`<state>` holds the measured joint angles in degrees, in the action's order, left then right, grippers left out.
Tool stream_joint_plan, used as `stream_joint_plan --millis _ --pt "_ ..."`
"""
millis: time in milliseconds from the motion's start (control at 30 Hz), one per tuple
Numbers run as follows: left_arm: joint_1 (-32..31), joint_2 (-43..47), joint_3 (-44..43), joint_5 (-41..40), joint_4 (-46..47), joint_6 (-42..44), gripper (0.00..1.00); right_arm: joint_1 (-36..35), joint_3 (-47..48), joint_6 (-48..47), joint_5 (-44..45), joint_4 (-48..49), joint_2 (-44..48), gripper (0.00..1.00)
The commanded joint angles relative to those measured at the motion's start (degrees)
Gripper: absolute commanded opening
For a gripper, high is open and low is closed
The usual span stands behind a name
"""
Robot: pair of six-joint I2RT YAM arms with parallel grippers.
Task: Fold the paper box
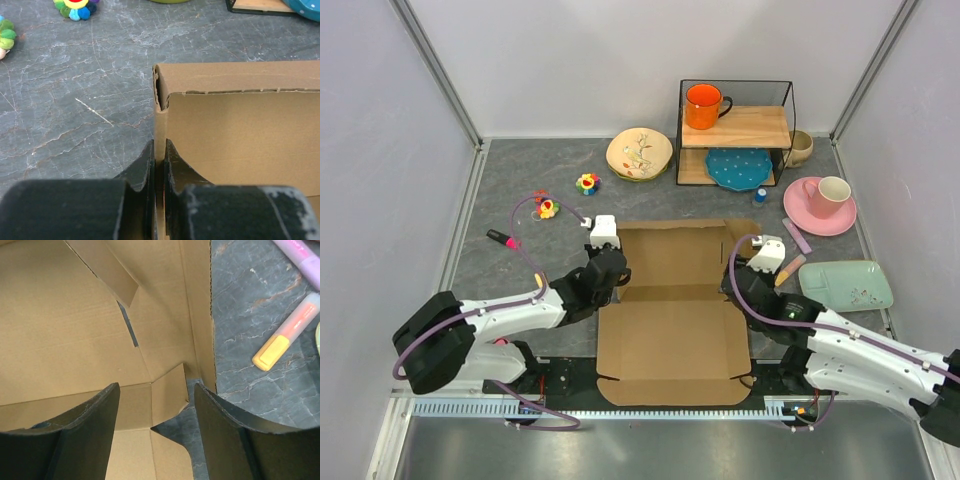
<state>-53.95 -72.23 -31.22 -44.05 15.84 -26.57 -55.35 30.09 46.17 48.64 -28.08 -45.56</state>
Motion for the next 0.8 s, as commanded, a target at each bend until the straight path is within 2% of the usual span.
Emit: stream_joint_plan --millis 0,400,500,533,767 --pt "0.34 -1.95 -3.05 -0.42 -6.07 -3.40 0.02 2.00 -0.99 4.27 -3.99 2.06 -2.33 0.69" --pt "0.43 -1.16 -3.85 -3.06 -8.01 -3.93 0.02 4.29 -5.47 7.97 -7.07 4.87 -7.35 0.71" --pt "0.34 -1.07 -3.76 -2.97 -8.10 -4.19 0.02 4.64 -6.70 6.39 -8.47 8.03 -7.26 0.67" --pt "0.34 -0.99 -3.67 -2.88 -8.19 -4.28 0.02 4.73 -6.88 5.78 -9.61 10.04 -7.44 0.61" --pt "0.43 -0.46 -2.97 -2.79 -8.36 -4.28 0.02 4.82 -6.27 0.24 -11.98 14.71 -9.46 0.45"
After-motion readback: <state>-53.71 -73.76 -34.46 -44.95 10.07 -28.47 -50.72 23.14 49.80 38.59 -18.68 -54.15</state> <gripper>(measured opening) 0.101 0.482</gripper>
